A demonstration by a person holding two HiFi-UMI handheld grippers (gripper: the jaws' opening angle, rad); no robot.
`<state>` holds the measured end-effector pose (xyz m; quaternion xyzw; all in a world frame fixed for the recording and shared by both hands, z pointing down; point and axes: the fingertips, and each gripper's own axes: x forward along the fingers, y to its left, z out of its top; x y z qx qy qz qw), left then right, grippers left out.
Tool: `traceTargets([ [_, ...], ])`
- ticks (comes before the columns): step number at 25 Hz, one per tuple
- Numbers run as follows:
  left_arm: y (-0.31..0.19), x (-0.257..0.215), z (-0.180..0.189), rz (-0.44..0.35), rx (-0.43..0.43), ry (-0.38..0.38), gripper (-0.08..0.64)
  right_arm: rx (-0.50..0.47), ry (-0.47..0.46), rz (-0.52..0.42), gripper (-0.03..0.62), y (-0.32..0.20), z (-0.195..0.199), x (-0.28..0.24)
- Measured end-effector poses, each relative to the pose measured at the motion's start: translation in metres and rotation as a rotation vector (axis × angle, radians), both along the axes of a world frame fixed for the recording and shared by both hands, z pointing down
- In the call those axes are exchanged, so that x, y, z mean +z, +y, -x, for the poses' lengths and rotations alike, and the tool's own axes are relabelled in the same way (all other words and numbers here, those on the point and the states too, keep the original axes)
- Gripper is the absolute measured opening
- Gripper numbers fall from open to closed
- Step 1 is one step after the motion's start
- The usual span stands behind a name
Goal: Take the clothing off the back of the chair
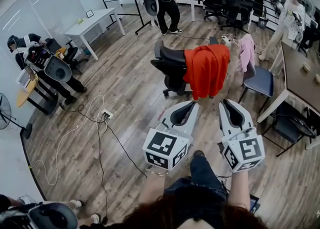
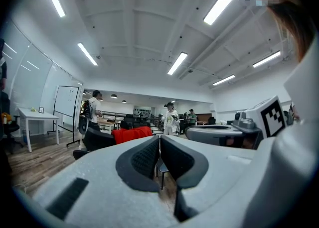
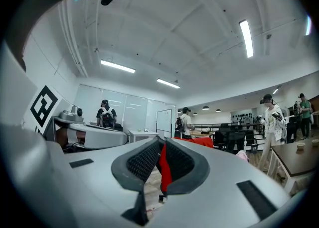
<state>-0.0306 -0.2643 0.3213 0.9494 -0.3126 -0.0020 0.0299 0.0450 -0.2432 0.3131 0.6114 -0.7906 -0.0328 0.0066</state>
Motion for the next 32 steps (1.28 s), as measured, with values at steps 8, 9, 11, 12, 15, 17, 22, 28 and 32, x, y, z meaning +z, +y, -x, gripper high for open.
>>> traceTargets([
  [8, -0.047, -0.001, -0.016, 0.011, -0.020, 0.018, 0.057, -0.014, 0.002, 0.007, 0.063, -0.045, -0.023, 0.005],
  [9, -0.052, 0.001, -0.017, 0.013, -0.023, 0.019, 0.058, -0.015, 0.000, 0.007, 0.068, -0.050, -0.026, 0.006],
  [11, -0.063, 0.004, -0.018, 0.021, -0.025, 0.017, 0.069, -0.018, -0.003, 0.007, 0.088, -0.061, -0.031, 0.009],
  [12, -0.068, 0.006, -0.019, 0.025, -0.027, 0.016, 0.080, -0.019, -0.005, 0.008, 0.098, -0.066, -0.033, 0.010],
  [15, -0.084, 0.006, -0.021, 0.036, -0.042, 0.025, 0.097, -0.021, -0.008, 0.019, 0.115, -0.081, -0.043, 0.011],
  [17, -0.096, 0.006, -0.022, 0.046, -0.056, 0.032, 0.103, -0.023, -0.005, 0.030, 0.130, -0.092, -0.050, 0.013],
  [22, -0.126, 0.014, -0.030, 0.087, -0.077, 0.034, 0.146, -0.038, -0.007, 0.056, 0.163, -0.120, -0.070, 0.020],
  [28, -0.159, 0.043, -0.046, 0.137, -0.089, 0.001, 0.213, -0.056, -0.017, 0.091, 0.220, -0.156, -0.096, 0.045],
  [32, -0.172, 0.047, -0.046, 0.180, -0.090, 0.015, 0.227, -0.062, -0.016, 0.119, 0.241, -0.170, -0.102, 0.049],
])
